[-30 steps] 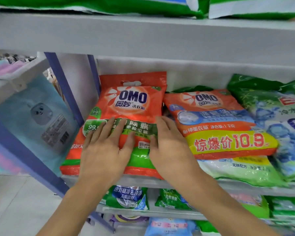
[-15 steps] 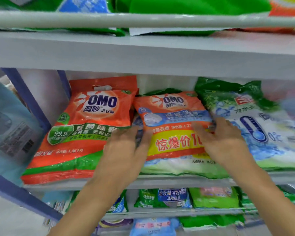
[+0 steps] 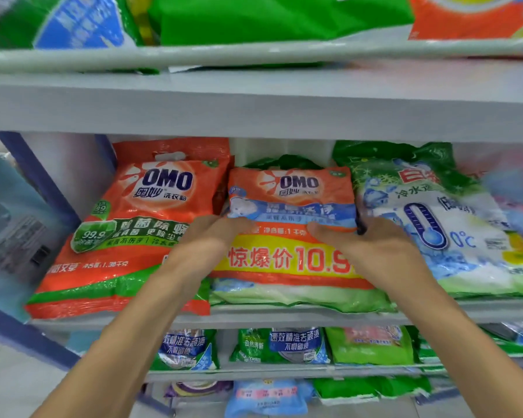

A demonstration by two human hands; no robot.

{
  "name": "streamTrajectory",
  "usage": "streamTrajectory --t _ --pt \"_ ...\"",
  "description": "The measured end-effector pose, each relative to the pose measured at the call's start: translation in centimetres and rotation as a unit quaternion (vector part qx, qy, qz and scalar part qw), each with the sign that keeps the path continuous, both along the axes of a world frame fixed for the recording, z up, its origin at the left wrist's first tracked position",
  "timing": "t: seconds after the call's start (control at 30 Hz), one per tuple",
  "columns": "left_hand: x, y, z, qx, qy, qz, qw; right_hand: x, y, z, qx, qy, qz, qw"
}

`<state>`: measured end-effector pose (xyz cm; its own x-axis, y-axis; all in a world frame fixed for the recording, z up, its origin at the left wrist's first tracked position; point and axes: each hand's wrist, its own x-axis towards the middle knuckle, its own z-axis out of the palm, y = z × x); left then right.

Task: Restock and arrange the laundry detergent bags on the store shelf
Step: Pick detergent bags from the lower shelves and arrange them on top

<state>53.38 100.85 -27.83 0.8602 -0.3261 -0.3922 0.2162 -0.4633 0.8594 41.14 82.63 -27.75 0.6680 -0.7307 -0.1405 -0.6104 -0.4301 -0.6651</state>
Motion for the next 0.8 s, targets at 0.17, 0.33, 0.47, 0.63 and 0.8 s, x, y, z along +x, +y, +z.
streamTrajectory --t 0.17,0.33,0.47,0.63,0.8 --pt "0.1 0.3 1.8 -0.017 0.103 -0.076 0.992 -0.1 0.4 -0.3 0.104 -0.016 0.034 0.994" --pt "-1.9 1.1 1.8 -0.075 0.179 -0.066 0.979 -1.7 0.0 0.8 0.381 -0.089 0.022 0.92" --pt "-4.5 2.0 2.1 -0.161 0.227 -0.037 0.96 -3.9 0.7 2.2 0.472 -0.08 0.017 0.878" --pt "-8.1 4.2 3.5 -0.246 0.205 0.015 0.947 -7.3 2.9 3.7 0.512 -0.115 -0.022 0.851" --pt "-11.2 6.8 6.6 -0.262 0.178 0.009 0.949 -11.5 4.8 7.0 0.567 -0.15 0.004 0.81"
